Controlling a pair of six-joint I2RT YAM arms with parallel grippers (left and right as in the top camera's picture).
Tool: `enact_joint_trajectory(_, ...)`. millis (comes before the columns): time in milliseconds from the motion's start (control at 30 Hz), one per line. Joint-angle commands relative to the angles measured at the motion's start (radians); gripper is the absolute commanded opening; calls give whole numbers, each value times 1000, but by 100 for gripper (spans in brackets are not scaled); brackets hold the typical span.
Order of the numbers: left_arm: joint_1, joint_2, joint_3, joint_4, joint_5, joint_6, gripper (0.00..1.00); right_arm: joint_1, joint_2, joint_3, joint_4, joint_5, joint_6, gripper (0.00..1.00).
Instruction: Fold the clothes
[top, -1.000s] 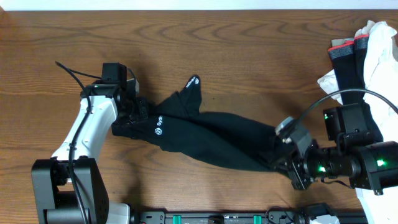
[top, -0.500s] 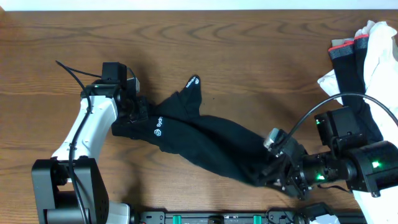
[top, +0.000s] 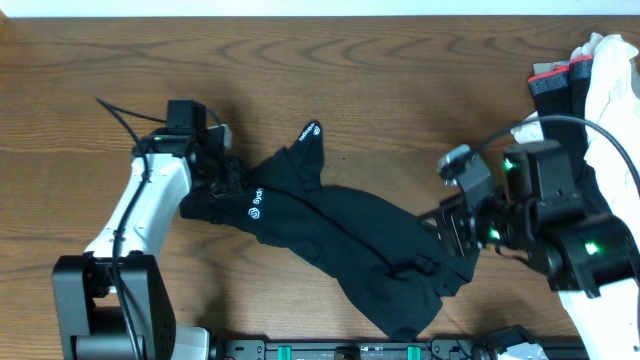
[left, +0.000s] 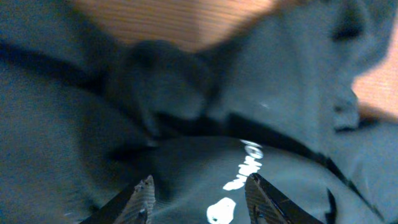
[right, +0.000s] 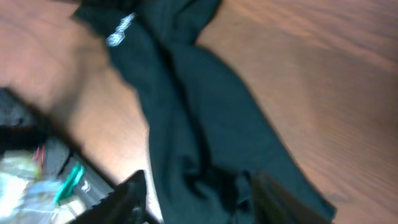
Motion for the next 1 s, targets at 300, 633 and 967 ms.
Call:
enact_joint_trajectory(300, -230, 60, 93, 257, -119, 86, 67, 10, 233, 1, 76, 147, 280, 55)
enact_joint_trajectory(633, -232, 246, 93, 344, -138, 76, 49, 10, 238, 1, 72, 144, 280, 55)
enact_joint_trajectory(967, -232, 251, 93, 347, -164, 76, 27, 10, 238, 1, 66, 144, 280, 54)
